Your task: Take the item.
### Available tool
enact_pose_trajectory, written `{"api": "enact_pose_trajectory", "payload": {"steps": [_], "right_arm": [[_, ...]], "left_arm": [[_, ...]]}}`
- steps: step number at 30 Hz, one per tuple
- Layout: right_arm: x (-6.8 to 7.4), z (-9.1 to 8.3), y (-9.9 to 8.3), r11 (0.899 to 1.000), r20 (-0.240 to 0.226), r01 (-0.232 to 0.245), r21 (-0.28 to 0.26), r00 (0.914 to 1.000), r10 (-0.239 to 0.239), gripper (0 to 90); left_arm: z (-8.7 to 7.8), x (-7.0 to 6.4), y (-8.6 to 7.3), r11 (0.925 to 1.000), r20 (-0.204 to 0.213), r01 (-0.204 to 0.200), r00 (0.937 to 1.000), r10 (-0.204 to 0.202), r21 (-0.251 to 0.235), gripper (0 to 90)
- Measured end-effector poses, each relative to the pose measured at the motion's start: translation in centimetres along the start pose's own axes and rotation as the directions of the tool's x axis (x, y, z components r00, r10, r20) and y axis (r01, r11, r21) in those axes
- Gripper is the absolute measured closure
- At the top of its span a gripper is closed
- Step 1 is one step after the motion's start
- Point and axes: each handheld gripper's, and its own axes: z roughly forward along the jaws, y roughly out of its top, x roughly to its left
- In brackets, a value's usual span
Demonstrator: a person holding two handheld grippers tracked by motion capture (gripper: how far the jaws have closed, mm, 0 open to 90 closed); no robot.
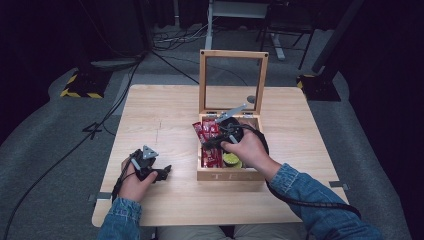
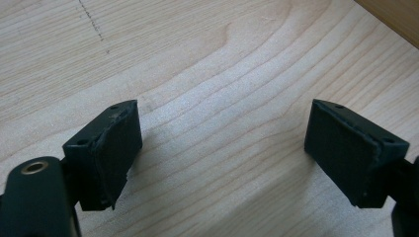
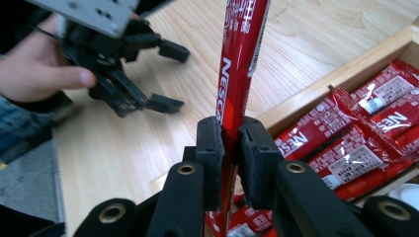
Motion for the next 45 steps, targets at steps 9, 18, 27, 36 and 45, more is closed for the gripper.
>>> {"api": "enact_pose_trajectory", "payload": {"steps": [9,18,27,36,45], "right_arm": [[0.3,-2.3,0.8,0.998,0.006,0.019,-0.065,0.9998,-0.019,80.0],[0.4,-4.2,1.2,0.994,0.016,0.037,-0.106,0.9992,-0.035,80.0],[-0.1,-6.1,0.7,0.991,0.047,0.035,-0.126,0.9985,-0.029,80.0],[-1.3,-8.8,-0.1,0.988,0.102,0.025,-0.152,0.9948,-0.009,80.0],[-3.3,-12.1,-1.9,0.984,0.163,-0.012,-0.177,0.9858,0.042,80.0]], "left_arm": [[0.0,0.0,0.0,1.0,0.0,0.0,1.0,0.0,0.0,14.9],[0.0,0.0,0.0,1.0,0.0,0.0,1.0,0.0,0.0,14.9],[0.0,0.0,0.0,1.0,0.0,0.002,1.0,-0.002,-0.003,14.9],[0.0,0.1,0.0,1.0,0.008,-0.006,1.0,0.006,-0.003,14.9],[0.0,0.1,0.0,1.0,0.008,-0.001,1.0,0.001,-0.005,14.9]]}}
